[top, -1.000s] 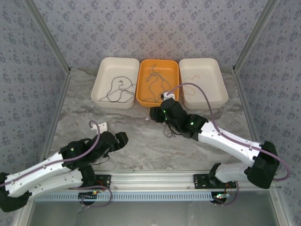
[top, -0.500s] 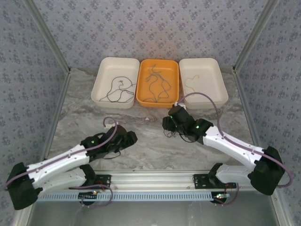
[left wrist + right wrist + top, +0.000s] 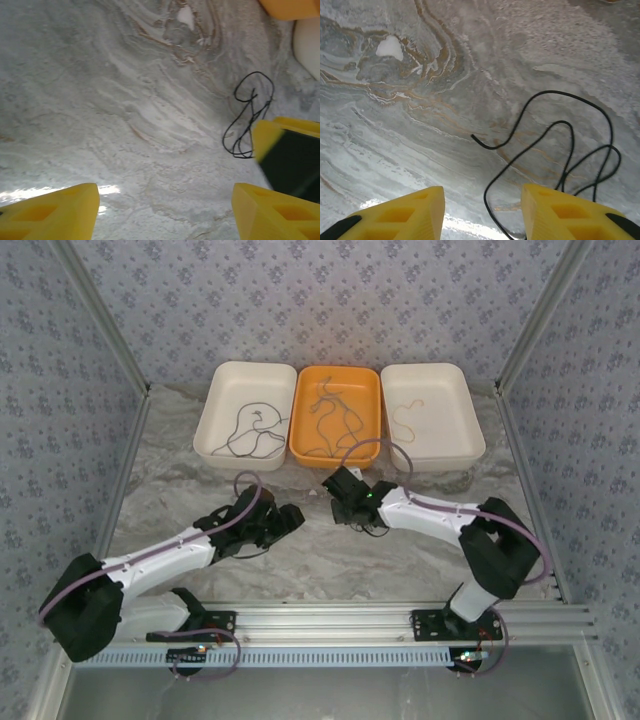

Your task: Untangle the cables

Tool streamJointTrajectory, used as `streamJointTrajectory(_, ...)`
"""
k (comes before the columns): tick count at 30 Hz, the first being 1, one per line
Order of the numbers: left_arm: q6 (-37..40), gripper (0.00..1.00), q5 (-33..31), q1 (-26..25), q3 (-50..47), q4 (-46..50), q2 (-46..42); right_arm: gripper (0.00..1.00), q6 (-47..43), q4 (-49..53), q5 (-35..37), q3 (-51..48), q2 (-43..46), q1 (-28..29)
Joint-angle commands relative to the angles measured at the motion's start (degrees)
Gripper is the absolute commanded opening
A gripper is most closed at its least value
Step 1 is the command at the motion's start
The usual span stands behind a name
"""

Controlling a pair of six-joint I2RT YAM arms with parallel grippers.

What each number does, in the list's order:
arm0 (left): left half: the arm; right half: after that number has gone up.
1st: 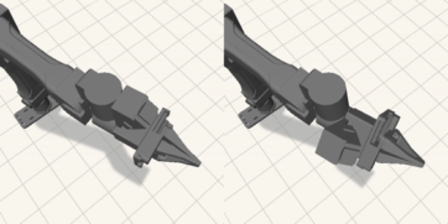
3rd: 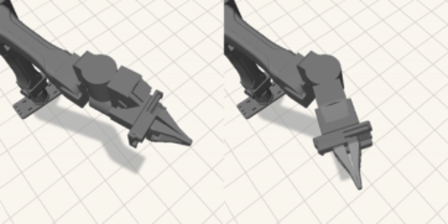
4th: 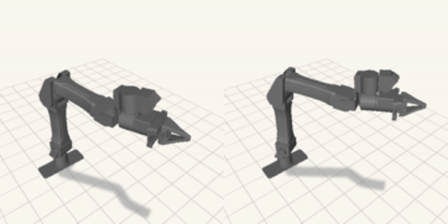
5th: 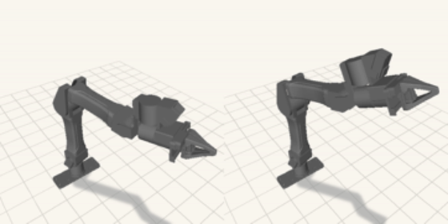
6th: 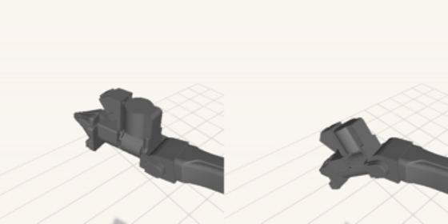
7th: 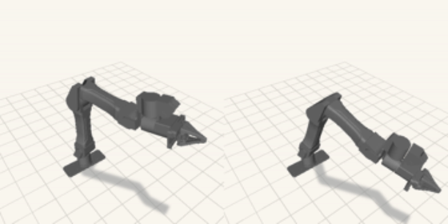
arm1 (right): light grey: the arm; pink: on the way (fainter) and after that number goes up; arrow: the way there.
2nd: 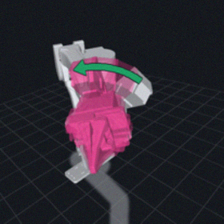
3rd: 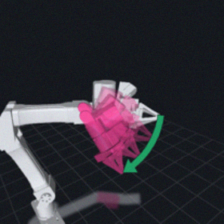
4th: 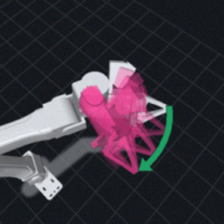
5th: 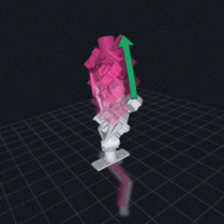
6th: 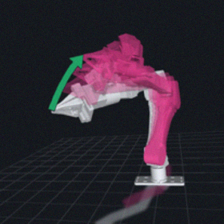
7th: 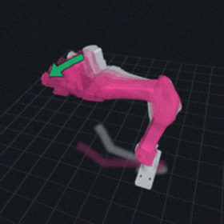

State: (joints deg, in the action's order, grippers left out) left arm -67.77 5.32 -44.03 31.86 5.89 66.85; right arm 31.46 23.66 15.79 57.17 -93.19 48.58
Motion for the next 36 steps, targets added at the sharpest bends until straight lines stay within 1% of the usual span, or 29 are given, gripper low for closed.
streamJointTrajectory(1, 0.91, 0.71, 1.53, 0.43, -0.05, -3.10, -0.95, 0.48, -2.98, 0.46, 4.09, 2.94, -3.73, -0.20)
streamJointTrajectory(6, 0.48, 0.71, 0.99, 0.39, -2.41, -3.54, -3.42, 0.43, -3.37, 3.81, 8.28, 8.40, -9.76, -1.19)
streamJointTrajectory(8, 0.64, 0.71, 0.78, 0.44, -2.41, -2.83, -3.91, 0.39, -3.77, 2.94, 7.78, 8.57, -10.66, -1.81)
streamJointTrajectory(10, 0.75, 0.71, 0.65, 0.38, -2.40, -2.73, -4.05, 0.31, -4.07, 2.33, 7.27, 8.70, -11.36, -2.11)
streamJointTrajectory(12, 0.64, 0.71, 0.72, 0.43, -2.49, -2.73, -3.76, 0.19, -3.91, 1.79, 6.97, 8.78, -12.04, -2.31)
streamJointTrajectory(14, 0.56, 0.71, 0.96, 0.31, -2.68, -2.85, -3.57, 0.10, -3.60, 1.44, 7.55, 8.52, -12.02, -2.42)
streamJointTrajectory(15, 0.52, 0.71, 1.06, 0.28, -2.81, -2.82, -3.66, 0.02, -3.42, 1.24, 8.09, 8.36, -11.66, -2.42)
streamJointTrajectory(16, 0.52, 0.71, 1.01, -0.02, -2.90, -2.81, -3.78, 0.00, -3.13, 1.00, 8.59, 8.15, -10.99, -2.45)
streamJointTrajectory(20, 0.49, 0.70, 0.79, -0.58, -3.98, -2.81, -5.81, 0.00, -2.20, -1.08, 8.30, 7.43, -5.09, -2.13)
streamJointTrajectory(25, -0.43, 0.69, -0.30, -0.59, -5.32, -3.28, -9.50, 0.00, -0.69, -1.57, 4.98, 10.17, 3.05, -0.82)
streamJointTrajectory(28, 0.10, 0.68, -0.30, -0.61, -4.38, -2.40, -10.87, 0.00, 1.11, -2.07, 1.81, 10.63, 7.05, -0.32)
streamJointTrajectory(29, 0.50, 0.68, -0.31, -0.62, -4.10, -2.16, -11.38, 0.00, 1.76, -2.64, 0.26, 12.69, 8.29, -0.21)
streamJointTrajectory(31, 1.51, 0.68, -0.61, -0.71, -3.90, -2.00, -12.66, 0.00, 2.93, -3.18, -2.30, 13.58, 10.40, -0.08)
streamJointTrajectory(36, 3.69, 0.67, -2.38, -0.71, -4.60, -3.55, -16.98, 0.00, 4.18, -3.20, -7.47, 16.18, 13.91, -0.01)
